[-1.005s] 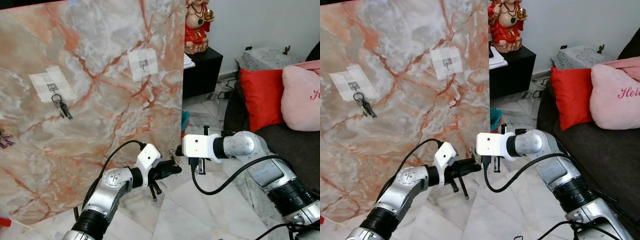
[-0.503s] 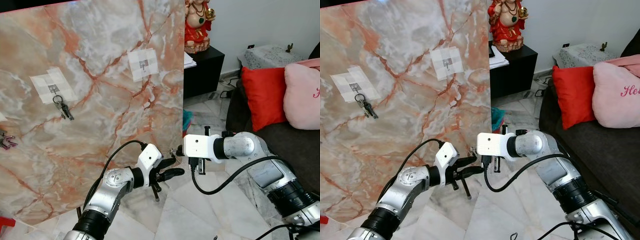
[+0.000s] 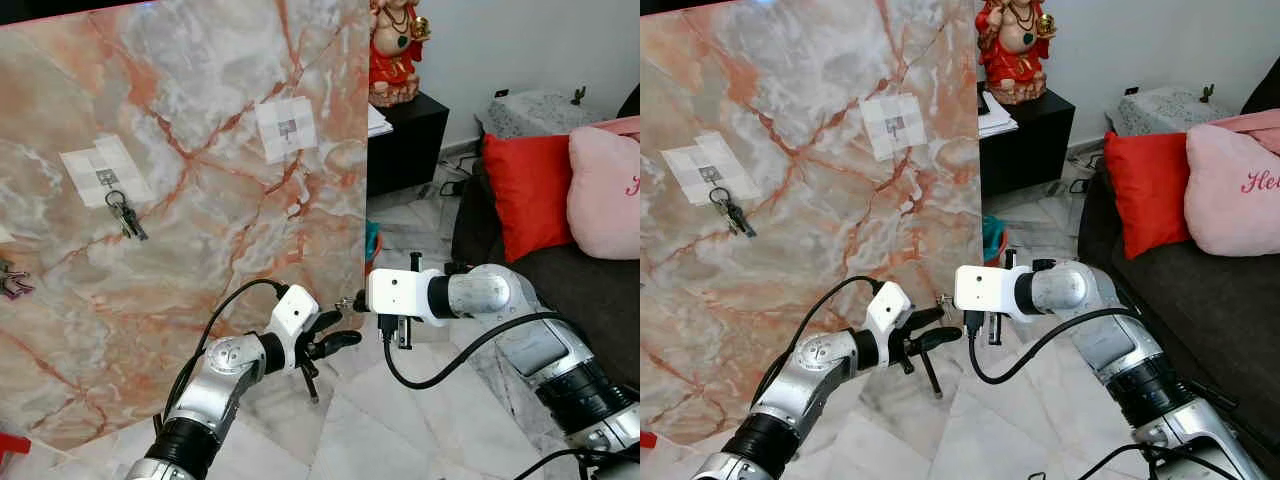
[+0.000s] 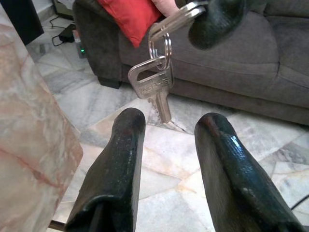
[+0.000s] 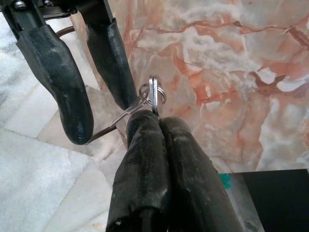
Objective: Hang keys on a hook
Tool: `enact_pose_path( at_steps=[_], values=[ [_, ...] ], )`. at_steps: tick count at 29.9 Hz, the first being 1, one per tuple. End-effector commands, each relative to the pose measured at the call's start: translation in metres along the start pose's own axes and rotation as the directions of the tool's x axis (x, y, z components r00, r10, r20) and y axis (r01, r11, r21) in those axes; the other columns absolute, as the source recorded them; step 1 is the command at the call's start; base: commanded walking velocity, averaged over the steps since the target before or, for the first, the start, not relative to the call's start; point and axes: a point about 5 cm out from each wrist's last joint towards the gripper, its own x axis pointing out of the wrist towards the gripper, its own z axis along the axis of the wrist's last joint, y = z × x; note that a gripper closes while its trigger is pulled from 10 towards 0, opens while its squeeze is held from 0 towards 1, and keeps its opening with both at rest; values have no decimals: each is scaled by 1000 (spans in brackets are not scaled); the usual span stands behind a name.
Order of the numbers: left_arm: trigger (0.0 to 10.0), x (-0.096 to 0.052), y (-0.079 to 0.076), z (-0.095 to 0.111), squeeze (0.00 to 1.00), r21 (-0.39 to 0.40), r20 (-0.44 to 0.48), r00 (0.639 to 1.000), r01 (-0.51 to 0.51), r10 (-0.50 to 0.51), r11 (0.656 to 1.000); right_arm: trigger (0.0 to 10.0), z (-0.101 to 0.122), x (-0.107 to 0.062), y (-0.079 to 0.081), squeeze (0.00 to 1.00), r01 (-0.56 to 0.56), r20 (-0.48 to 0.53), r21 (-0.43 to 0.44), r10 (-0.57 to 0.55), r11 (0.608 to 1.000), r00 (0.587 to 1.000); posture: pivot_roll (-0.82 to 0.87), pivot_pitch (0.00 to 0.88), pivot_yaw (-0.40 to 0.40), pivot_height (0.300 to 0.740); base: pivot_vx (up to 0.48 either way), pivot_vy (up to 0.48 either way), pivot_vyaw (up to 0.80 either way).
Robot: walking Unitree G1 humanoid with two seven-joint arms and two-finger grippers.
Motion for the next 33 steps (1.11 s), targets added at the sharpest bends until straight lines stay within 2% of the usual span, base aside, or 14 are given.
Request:
enact_pose_path(
  at_steps=[1, 9, 25, 26, 27, 28, 29, 30, 33],
  values=[
    [10000, 0, 6, 4, 0, 29, -7, 1000, -22, 23, 999, 10000, 4, -3, -3, 0, 4, 6, -22, -3, 1000, 1000, 124, 0, 42, 740, 0, 0, 0],
    [10000, 1, 6, 2, 0, 30, -3, 999, -32, 32, 999, 10000, 6, -2, -3, 0, 1, 11, -25, 0, 1000, 1000, 120, 0, 39, 740, 0, 0, 0],
    [10000, 10, 2, 7, 0, -20, 60, 998, -30, 31, 999, 10000, 8, -3, -2, 0, -6, 23, -27, 7, 1000, 1000, 112, 0, 33, 740, 0, 0, 0],
    [9098, 11, 2, 7, 0, -23, 61, 998, -24, 26, 999, 10000, 8, -3, -2, 0, -5, 23, -26, 6, 1000, 1000, 110, 0, 33, 740, 0, 0, 0],
    [9098, 11, 2, 7, 0, -23, 61, 998, -24, 26, 999, 10000, 8, -3, -2, 0, -5, 23, -26, 6, 1000, 1000, 110, 0, 33, 740, 0, 0, 0],
    [4353, 11, 1, 7, 0, -23, 62, 998, -23, 24, 999, 10000, 8, -3, -2, 0, -5, 22, -25, 6, 1000, 1000, 110, 0, 33, 740, 0, 0, 0],
    [4353, 11, 2, 7, 0, -23, 62, 998, -23, 24, 999, 10000, 8, -3, -2, 0, -5, 22, -25, 6, 1000, 1000, 110, 0, 33, 740, 0, 0, 0],
    [0, 10, 2, 7, 0, -22, 63, 998, -20, 21, 1000, 10000, 7, -3, -3, 0, -5, 21, -25, 5, 1000, 1000, 112, 0, 32, 740, 0, 0, 0],
    [0, 9, 2, 7, 0, -21, 64, 998, -17, 18, 1000, 10000, 7, -3, -3, 0, -4, 20, -25, 5, 1000, 1000, 113, 0, 33, 740, 0, 0, 0]
  ],
)
